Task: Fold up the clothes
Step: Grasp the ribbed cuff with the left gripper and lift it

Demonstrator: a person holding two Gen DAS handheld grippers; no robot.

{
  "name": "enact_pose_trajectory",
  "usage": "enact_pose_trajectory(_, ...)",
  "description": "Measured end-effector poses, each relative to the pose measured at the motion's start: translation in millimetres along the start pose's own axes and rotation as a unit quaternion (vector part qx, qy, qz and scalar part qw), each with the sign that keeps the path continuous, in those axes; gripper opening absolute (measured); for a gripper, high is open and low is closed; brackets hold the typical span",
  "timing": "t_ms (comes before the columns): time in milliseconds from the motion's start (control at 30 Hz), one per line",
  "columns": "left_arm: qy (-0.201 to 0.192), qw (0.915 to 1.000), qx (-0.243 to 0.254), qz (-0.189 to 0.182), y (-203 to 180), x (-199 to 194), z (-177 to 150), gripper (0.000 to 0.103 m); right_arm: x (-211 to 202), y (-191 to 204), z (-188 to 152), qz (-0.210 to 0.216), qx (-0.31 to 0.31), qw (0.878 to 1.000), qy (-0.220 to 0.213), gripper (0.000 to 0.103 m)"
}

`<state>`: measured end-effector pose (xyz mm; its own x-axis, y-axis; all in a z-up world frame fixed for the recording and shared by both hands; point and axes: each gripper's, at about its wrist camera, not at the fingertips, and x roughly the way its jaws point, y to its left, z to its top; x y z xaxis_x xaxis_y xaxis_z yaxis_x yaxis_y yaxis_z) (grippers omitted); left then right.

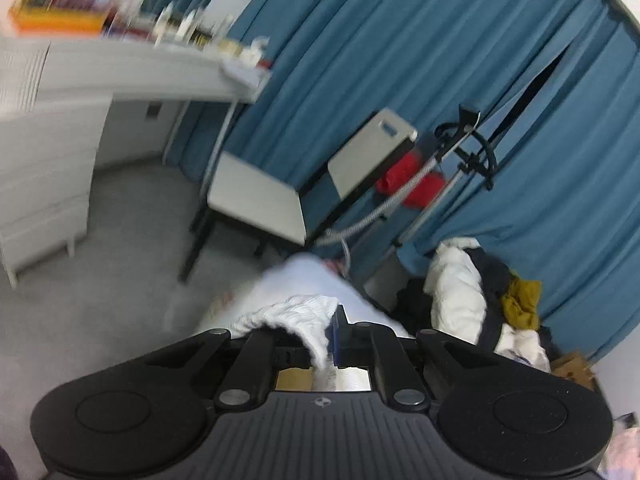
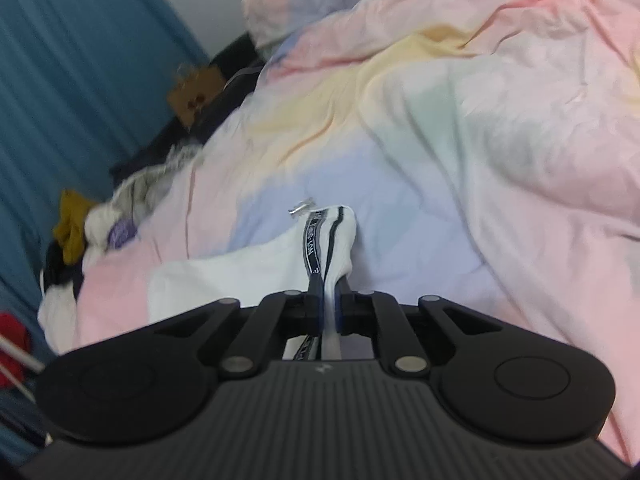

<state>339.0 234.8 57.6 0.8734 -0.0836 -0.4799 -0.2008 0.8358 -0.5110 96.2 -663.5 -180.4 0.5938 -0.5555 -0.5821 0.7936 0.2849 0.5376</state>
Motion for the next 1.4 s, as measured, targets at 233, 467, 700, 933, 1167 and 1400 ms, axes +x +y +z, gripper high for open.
enact_pose_trajectory(233, 0.048, 0.9953, 0.033, 0.077, -26, 83, 17, 0.010, 11, -18, 0, -0.040, 0.030, 0.998, 0.035, 0.008)
enact_pose_trajectory(467, 0.081, 0.9904, 0.035, 0.106, 10, 113, -25, 0.036, 15, -8, -10, -0.065, 0.002, 0.997, 0.032, 0.009)
enact_pose_trajectory(700, 0.130, 0.9874, -0.005, 0.089, 39, 47, -49, 0.080, 17, 0, -10, -0.071, -0.027, 0.997, 0.028, 0.009)
enact_pose_trajectory(933, 0.174, 0.9827, -0.006, 0.065, 41, -65, -96, 0.085, 7, 22, -8, -0.045, -0.107, 0.993, 0.005, 0.009)
enact_pose_trajectory(1167, 0.242, 0.9689, -0.046, 0.028, 60, -135, -178, 0.089, 9, 7, -3, -0.028, -0.071, 0.996, 0.035, 0.010)
enact_pose_trajectory(1400, 0.302, 0.9358, -0.181, 0.018, 82, -100, -234, 0.082, -2, 0, 1, -0.005, -0.047, 0.998, 0.039, 0.010)
